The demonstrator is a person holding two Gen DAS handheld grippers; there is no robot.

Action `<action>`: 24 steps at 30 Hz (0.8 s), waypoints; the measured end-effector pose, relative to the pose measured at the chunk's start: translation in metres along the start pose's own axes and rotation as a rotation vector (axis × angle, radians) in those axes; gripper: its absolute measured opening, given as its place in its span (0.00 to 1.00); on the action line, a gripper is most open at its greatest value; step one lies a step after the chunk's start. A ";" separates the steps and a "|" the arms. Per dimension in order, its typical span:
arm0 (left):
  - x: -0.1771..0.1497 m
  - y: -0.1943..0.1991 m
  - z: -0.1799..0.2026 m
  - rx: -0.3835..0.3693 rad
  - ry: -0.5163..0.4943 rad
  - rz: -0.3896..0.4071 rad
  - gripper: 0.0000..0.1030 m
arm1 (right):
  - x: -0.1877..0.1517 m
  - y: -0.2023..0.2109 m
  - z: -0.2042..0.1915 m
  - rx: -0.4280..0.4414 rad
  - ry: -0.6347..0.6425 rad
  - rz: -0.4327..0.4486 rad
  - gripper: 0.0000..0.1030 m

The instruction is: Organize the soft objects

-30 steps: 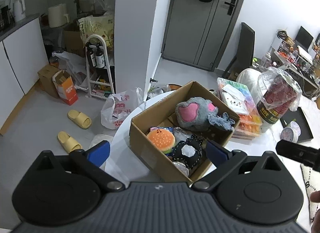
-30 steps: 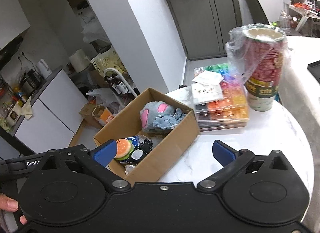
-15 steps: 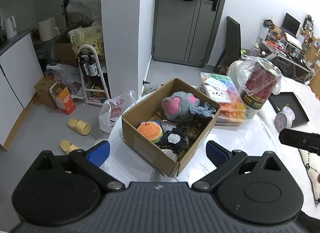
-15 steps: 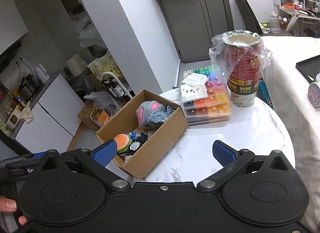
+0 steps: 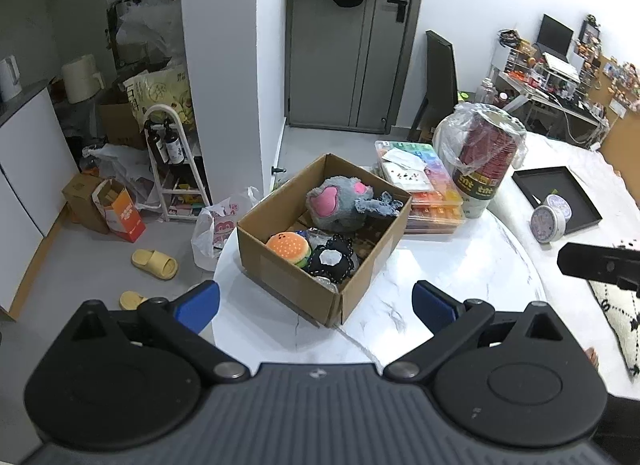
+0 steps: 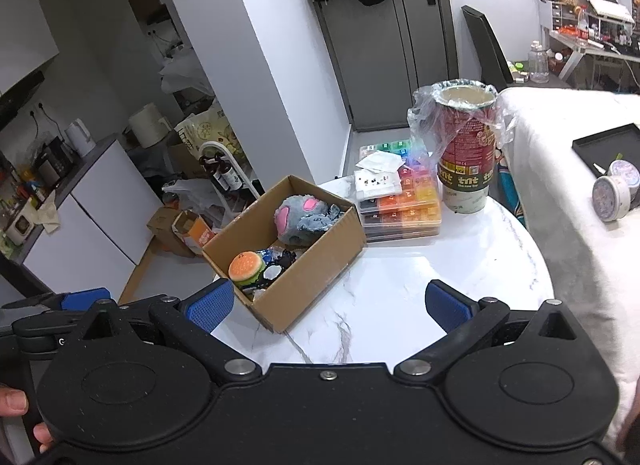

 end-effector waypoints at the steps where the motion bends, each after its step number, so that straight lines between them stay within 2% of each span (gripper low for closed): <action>1: -0.001 0.005 0.001 -0.001 -0.007 0.006 0.99 | -0.001 0.003 -0.001 -0.001 0.000 0.003 1.00; 16: -0.017 0.054 0.005 -0.016 -0.057 0.071 0.99 | -0.026 0.050 -0.007 -0.042 -0.010 0.044 1.00; 24: -0.028 0.070 0.004 -0.040 -0.086 0.070 0.99 | -0.043 0.067 -0.009 -0.060 -0.012 0.051 1.00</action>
Point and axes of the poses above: each gripper's, at about its wrist camera, not at the fingertips, and y roughly against the way its jaws point, z to its right, x to its top, the point moved 1 cm from there along -y, roughly the way its jaws point, and after that the axes turned 6 degrees about y, right-handed, at the moved point
